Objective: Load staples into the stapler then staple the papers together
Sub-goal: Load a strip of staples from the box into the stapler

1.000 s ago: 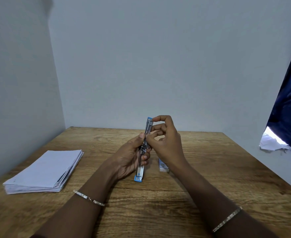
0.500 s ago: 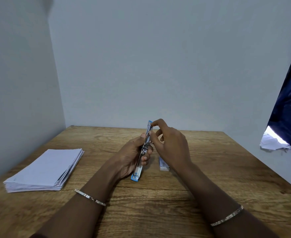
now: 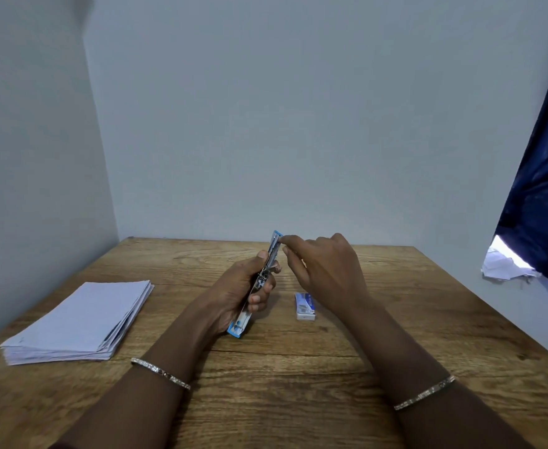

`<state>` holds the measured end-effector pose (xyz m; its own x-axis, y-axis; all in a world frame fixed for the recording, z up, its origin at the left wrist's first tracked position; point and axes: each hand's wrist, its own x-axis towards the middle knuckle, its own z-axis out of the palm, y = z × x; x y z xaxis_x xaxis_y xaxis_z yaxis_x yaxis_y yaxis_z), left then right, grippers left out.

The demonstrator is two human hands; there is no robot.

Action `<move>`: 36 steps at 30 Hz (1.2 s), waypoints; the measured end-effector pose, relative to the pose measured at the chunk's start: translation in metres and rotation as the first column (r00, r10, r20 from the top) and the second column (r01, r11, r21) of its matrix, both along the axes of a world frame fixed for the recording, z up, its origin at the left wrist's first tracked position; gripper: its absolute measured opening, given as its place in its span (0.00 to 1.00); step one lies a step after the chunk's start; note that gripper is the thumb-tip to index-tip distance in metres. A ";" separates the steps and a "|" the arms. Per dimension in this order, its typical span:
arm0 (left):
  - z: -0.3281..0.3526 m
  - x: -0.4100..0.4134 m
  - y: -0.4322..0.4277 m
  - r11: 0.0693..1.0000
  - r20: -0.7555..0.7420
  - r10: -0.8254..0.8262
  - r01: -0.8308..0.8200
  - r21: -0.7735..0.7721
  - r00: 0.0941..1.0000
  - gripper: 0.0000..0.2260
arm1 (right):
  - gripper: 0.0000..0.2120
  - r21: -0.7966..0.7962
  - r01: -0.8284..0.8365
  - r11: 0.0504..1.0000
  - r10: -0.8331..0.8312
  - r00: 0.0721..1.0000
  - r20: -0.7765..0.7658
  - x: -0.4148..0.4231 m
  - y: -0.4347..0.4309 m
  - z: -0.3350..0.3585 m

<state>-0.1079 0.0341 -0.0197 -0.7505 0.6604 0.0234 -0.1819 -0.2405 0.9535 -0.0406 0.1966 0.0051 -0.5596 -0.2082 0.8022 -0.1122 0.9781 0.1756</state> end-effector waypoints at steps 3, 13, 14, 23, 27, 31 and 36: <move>-0.003 0.000 -0.001 1.000 0.009 -0.022 0.022 -0.019 1.000 0.16 | 0.09 -0.015 0.011 1.000 -0.010 0.999 0.034 0.000 -0.001 -0.001; -0.004 0.001 -0.001 0.998 0.012 -0.036 0.037 -0.057 0.999 0.16 | 0.08 -0.286 -0.122 0.951 0.174 0.971 0.164 0.000 0.008 0.000; -0.004 0.001 -0.001 0.998 0.011 -0.030 0.031 -0.053 0.999 0.16 | 0.08 -0.234 -0.128 0.964 0.167 0.973 0.156 0.001 0.006 0.001; -0.003 0.001 0.000 0.999 0.042 -0.045 0.046 -0.026 0.998 0.15 | 0.06 -0.489 -0.178 0.854 0.264 0.958 0.112 0.002 0.008 -0.002; -0.003 0.000 0.000 0.999 0.048 -0.039 0.041 -0.026 0.998 0.15 | 0.08 -0.465 -0.135 0.875 0.242 0.954 0.178 0.001 0.006 -0.003; -0.003 0.000 0.001 0.999 0.040 -0.033 0.034 -0.027 0.999 0.15 | 0.10 -0.271 -0.095 0.958 0.139 0.979 0.148 0.005 0.006 0.000; -0.003 0.002 0.002 0.999 0.031 -0.024 0.025 -0.033 0.999 0.15 | 0.09 -0.187 -0.056 0.981 0.067 0.996 0.054 0.007 -0.004 0.001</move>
